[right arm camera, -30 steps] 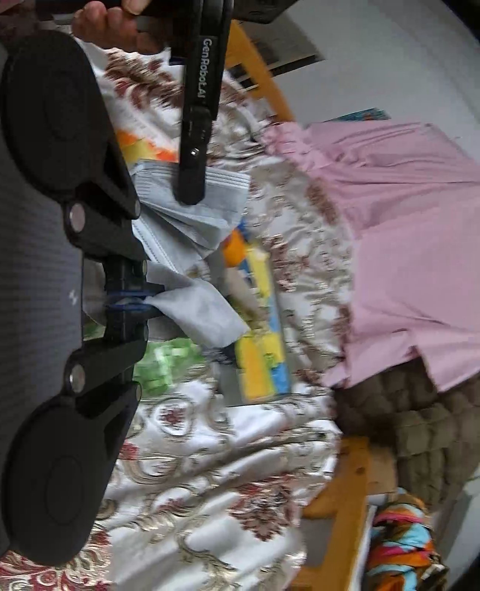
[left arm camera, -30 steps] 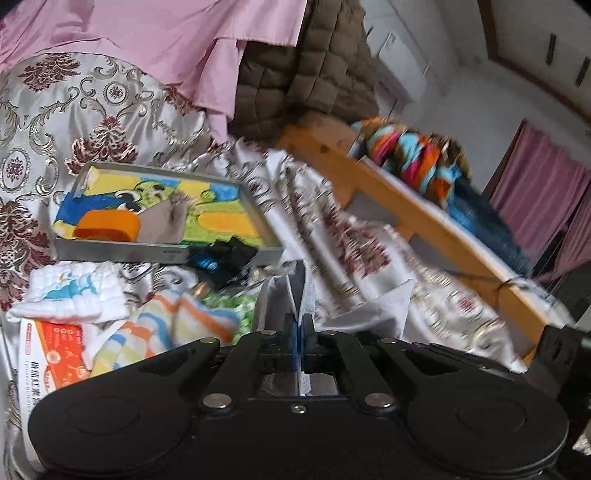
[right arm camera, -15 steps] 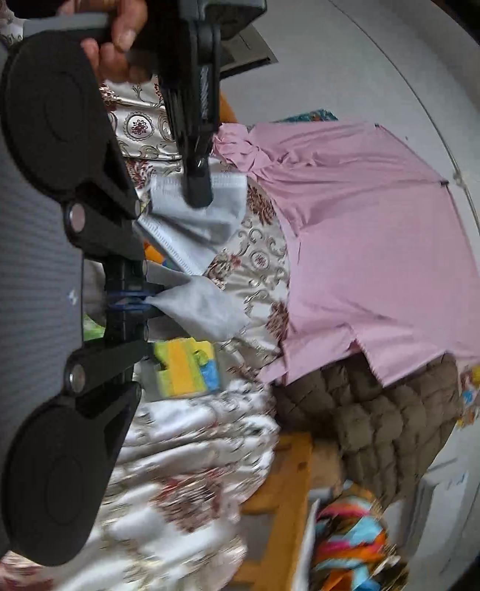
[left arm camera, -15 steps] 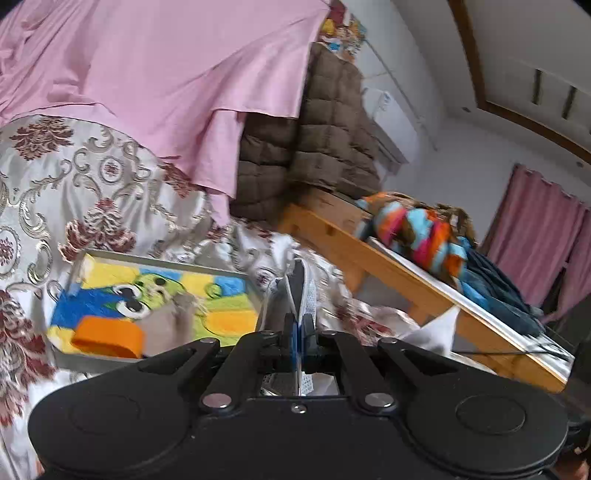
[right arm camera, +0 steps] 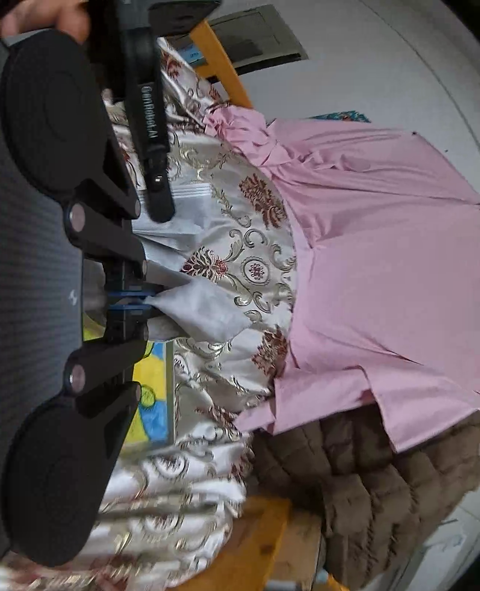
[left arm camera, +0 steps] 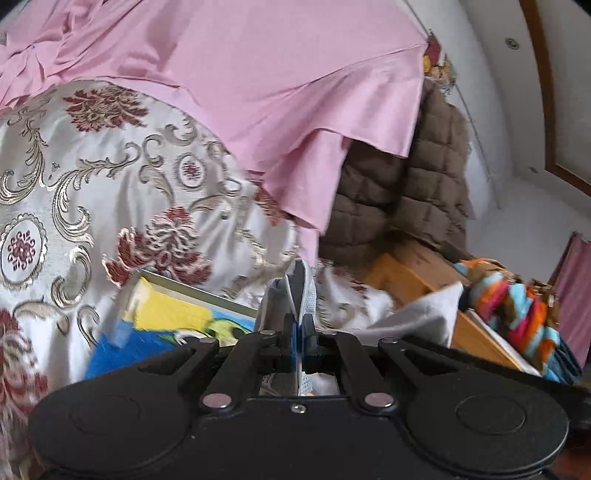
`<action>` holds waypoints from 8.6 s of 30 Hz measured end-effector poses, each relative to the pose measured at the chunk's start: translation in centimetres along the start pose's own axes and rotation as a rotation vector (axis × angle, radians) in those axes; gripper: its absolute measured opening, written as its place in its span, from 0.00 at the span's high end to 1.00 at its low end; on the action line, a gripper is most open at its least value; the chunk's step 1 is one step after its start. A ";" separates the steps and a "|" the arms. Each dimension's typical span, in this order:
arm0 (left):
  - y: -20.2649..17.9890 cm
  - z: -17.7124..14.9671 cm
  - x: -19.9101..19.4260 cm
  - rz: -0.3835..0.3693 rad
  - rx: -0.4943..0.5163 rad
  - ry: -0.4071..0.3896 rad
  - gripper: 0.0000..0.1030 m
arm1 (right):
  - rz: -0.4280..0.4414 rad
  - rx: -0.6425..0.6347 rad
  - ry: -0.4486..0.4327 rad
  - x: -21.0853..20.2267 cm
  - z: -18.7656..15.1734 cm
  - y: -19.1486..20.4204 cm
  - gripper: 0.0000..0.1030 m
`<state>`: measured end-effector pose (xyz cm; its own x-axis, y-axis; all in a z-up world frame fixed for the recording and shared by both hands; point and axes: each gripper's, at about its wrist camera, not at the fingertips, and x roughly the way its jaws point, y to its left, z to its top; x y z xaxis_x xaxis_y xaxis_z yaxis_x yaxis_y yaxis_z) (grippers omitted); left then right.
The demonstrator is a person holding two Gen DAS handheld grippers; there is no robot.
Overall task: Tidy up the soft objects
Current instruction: 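Lift and carry the grey mask and grey cloth over the painted tray, then open both tools to drop the mask and cloth into the tray, then lift, then move both tools back toward the pile of soft items beside the tray, then grasp the striped towel with the left tool while the right grasps the blue-printed cloth, then lift and carry the striped towel and blue-printed cloth over the tray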
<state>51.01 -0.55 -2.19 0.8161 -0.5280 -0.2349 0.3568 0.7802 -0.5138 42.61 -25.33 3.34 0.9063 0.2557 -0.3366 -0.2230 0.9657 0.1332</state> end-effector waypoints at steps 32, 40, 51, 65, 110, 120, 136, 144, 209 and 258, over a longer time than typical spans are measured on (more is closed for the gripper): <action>7.1 -2.0 4.5 0.237 -0.001 0.153 0.69 | -0.143 0.097 0.280 18.1 -2.2 2.0 0.58; 4.8 -1.4 1.8 0.264 0.021 0.101 0.29 | -0.143 0.104 0.254 15.2 -1.5 1.3 0.29; -2.5 1.4 -6.5 0.364 0.106 -0.039 0.01 | -0.136 0.133 0.141 6.1 2.5 -0.1 0.08; -13.0 -0.8 -19.8 0.418 0.205 -0.146 0.01 | -0.146 -0.009 0.013 -9.6 2.7 3.4 0.00; -15.8 -16.5 -35.8 0.527 0.367 0.199 0.01 | -0.327 -0.076 0.039 -30.0 -15.6 10.2 0.00; -15.2 -17.0 -35.3 0.575 0.367 0.251 0.01 | -0.271 -0.118 0.120 -27.9 -17.6 11.9 0.00; -13.8 -16.4 -34.4 0.644 0.319 0.255 0.01 | -0.234 -0.096 0.218 -25.3 -18.2 11.6 0.00; -11.8 -15.1 -32.8 0.678 0.262 0.267 0.01 | -0.212 -0.082 0.238 -23.5 -18.1 11.4 0.00; -5.7 -13.1 -8.9 0.091 0.504 0.640 0.64 | 0.137 -0.195 0.379 -9.5 -19.9 9.0 0.27; -9.3 -3.8 -10.5 0.094 0.321 0.111 0.89 | 0.005 -0.129 0.085 -12.6 -11.2 4.9 0.42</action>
<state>37.38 -3.54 1.88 0.8040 -0.4687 -0.3659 0.4217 0.8833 -0.2048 26.08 -23.27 -2.23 0.8727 0.2581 -0.4145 -0.2767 0.9608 0.0157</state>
